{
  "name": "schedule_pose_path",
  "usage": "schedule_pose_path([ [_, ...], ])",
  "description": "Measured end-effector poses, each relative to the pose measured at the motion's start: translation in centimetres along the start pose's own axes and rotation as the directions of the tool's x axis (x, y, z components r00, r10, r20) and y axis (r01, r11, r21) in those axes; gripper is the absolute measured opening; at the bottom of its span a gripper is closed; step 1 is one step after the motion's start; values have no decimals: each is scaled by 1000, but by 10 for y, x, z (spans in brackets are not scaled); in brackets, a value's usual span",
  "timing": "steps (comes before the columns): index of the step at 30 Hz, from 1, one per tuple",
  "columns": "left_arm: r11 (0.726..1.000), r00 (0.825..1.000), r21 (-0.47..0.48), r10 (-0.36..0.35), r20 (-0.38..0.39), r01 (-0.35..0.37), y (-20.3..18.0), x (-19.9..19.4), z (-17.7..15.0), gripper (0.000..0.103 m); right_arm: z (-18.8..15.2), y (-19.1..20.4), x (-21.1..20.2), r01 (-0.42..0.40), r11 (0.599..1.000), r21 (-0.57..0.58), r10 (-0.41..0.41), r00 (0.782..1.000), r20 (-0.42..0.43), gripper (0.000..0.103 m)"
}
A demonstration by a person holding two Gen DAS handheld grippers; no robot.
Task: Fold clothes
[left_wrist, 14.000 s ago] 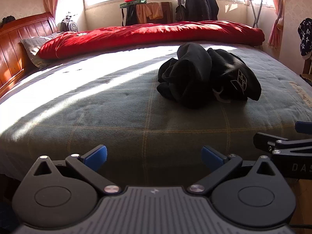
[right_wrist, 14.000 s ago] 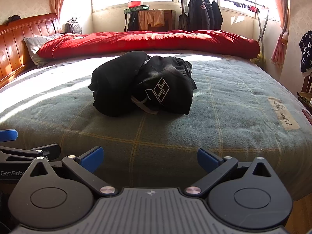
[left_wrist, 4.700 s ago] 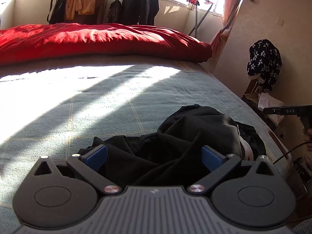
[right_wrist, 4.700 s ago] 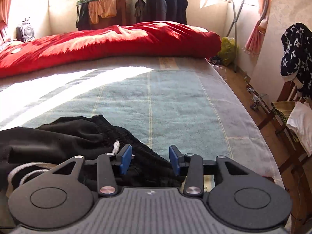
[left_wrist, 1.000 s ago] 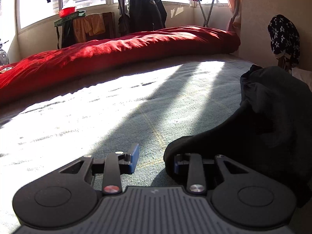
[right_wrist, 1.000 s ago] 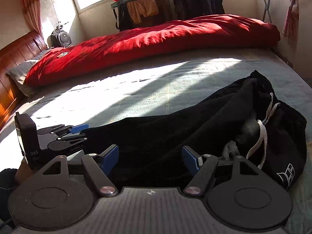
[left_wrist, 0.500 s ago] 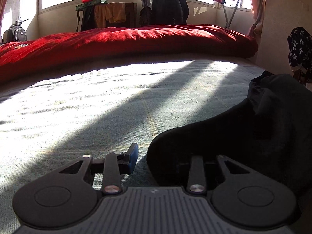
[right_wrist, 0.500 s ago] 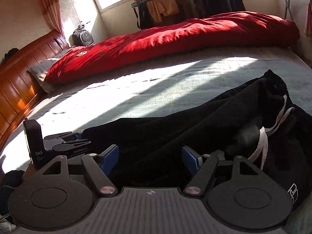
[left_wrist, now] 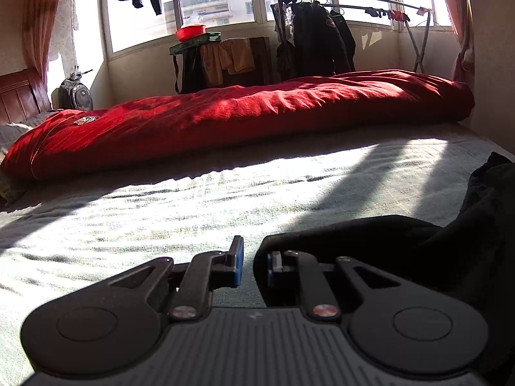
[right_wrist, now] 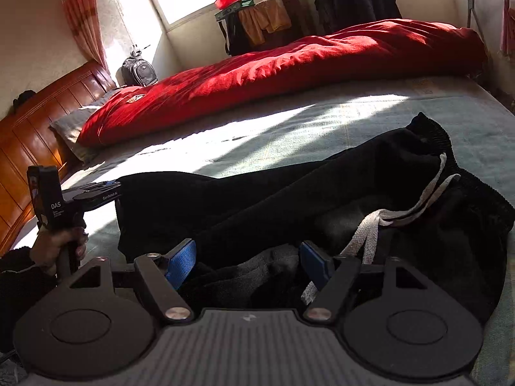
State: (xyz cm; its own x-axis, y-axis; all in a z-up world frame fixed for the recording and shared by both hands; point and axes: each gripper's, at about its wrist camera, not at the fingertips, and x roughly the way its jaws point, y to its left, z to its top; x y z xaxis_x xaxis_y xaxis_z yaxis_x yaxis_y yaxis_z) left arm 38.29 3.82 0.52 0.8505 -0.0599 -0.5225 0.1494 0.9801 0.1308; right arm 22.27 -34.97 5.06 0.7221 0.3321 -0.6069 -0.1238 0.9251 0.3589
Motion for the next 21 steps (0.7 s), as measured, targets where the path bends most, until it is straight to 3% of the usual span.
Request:
schedule_pose_path([
  [12,1000,996,-29,-1,-92,-1,42,85,51,12,-18,-4,-20,78,995,60,-80,997,25,76],
  [18,1000,988,-12,24,-153,-27,43,127,70,13,-21,1,-24,109,992,65,-110,994,19,76],
  [21,999,986,-23,29,-167,-33,36,146,74,19,-22,4,-21,117,991,63,-118,993,9,78],
])
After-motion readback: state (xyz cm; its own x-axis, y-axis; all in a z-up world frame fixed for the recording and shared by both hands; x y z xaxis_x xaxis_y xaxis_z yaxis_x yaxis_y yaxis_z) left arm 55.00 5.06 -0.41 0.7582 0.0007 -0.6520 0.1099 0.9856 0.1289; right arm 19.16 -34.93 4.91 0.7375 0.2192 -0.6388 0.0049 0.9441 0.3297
